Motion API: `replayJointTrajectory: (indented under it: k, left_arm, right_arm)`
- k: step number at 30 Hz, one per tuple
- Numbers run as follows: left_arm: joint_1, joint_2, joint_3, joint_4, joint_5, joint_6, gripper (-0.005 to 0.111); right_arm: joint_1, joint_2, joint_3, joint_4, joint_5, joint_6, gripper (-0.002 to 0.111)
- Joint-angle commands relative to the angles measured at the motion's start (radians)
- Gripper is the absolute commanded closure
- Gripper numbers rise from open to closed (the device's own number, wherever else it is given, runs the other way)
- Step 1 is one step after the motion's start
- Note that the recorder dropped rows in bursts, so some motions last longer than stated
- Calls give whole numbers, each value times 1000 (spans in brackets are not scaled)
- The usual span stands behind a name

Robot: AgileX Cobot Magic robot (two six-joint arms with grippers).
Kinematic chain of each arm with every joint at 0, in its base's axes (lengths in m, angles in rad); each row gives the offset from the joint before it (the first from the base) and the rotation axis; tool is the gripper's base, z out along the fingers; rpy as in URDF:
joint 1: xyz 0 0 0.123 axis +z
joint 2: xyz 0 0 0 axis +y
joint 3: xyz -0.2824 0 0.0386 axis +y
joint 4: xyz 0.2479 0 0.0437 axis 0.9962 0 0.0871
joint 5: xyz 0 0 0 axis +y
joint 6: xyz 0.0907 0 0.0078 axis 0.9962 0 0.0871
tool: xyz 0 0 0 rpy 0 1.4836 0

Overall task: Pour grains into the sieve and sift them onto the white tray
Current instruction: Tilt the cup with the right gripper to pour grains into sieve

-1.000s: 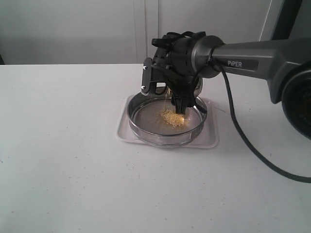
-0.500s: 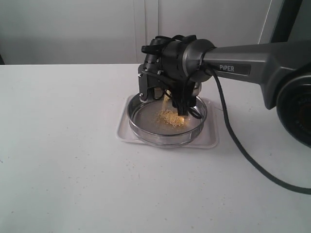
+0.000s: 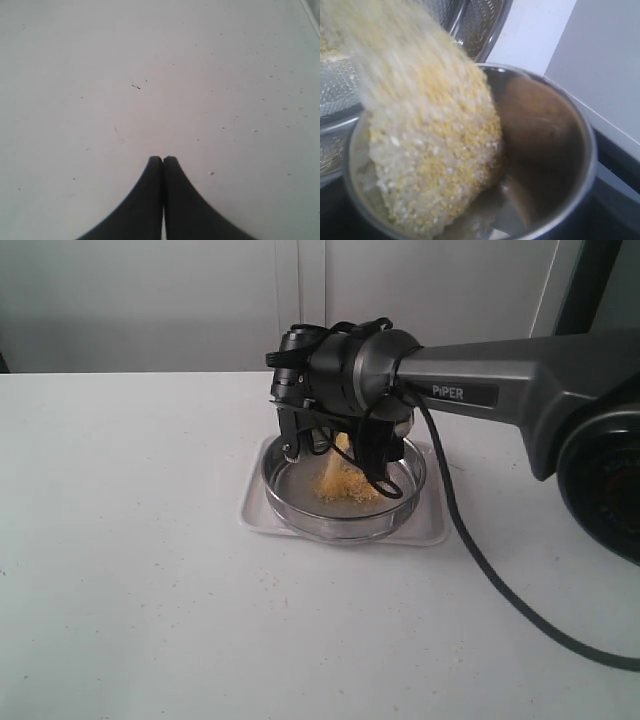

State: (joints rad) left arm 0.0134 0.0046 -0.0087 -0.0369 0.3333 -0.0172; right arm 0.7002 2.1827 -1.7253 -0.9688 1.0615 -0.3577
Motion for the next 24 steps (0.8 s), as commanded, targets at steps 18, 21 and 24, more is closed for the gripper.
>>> replayJointTrajectory:
  k: [18,21,24]
  left_arm:
    - [4,-5,9,-6,3,-2,107]
    - [4,-5,9,-6,3,-2,107]
    - [4,-5,9,-6,3,-2,107]
  right_arm:
    - [8,-8,-9,-35,160,-5,108]
    - [8,-8,-9,-56,160,-5,108]
    - [8,-8,-9,-85,160,-5,108]
